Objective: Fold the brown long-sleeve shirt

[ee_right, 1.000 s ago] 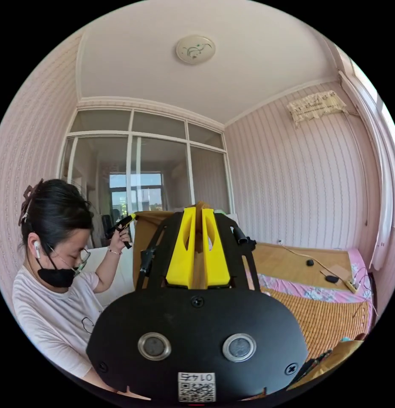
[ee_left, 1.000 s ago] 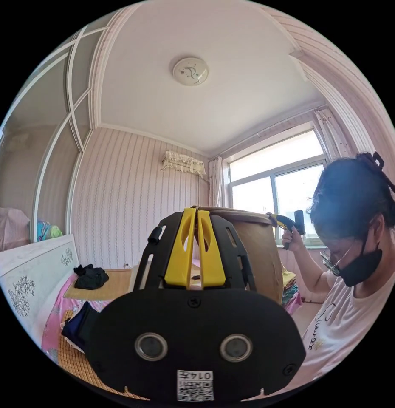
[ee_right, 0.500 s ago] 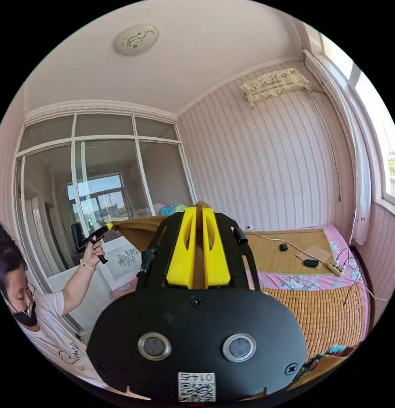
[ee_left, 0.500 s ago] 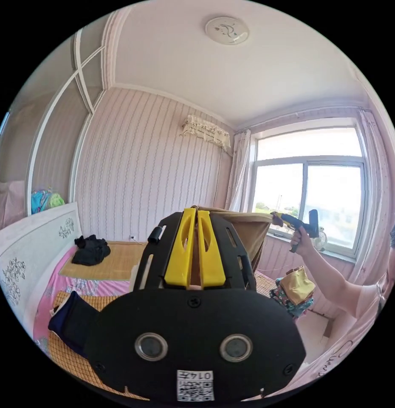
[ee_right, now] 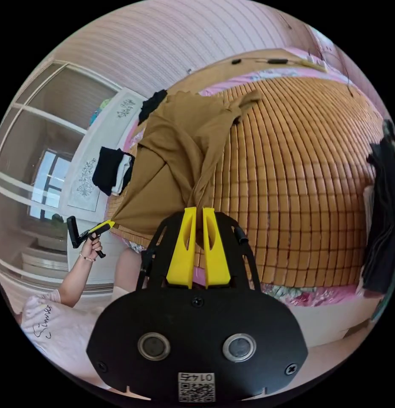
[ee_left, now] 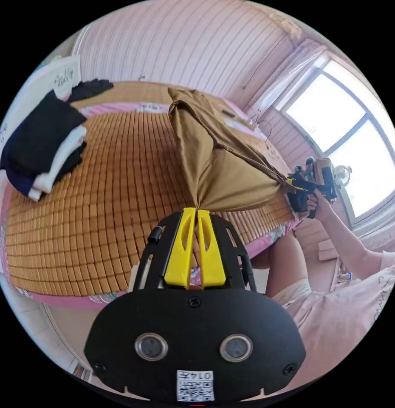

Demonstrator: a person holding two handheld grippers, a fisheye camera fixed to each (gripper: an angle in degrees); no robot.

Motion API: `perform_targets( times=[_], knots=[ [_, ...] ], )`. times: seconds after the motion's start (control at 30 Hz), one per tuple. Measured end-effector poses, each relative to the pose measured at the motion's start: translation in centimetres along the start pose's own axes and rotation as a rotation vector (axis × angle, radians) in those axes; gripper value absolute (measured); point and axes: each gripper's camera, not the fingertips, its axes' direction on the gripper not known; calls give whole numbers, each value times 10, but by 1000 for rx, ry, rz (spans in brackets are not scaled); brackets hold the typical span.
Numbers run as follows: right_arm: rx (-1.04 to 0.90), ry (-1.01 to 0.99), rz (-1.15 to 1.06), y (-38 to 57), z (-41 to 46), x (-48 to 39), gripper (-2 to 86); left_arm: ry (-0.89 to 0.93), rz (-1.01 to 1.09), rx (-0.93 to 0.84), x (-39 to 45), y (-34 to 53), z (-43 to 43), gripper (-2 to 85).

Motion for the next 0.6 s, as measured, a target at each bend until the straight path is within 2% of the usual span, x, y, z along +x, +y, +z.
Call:
perform_targets(
  times=[0.13, 0.3, 0.47, 0.6],
  knots=[
    [-55, 38, 65, 13, 22, 22, 12, -32, -30, -214, -27, 56, 87, -10],
    [-28, 82, 53, 9, 9, 25, 4, -75, 93, -300, -20, 83, 109, -7],
    [-37, 232, 15, -10, 5, 22, 10, -131, 135, -277, -24, 92, 103, 18],
    [-44, 371, -41, -37, 17, 13, 53, -169, 256, -225, -5, 86, 91, 41]
  ],
)
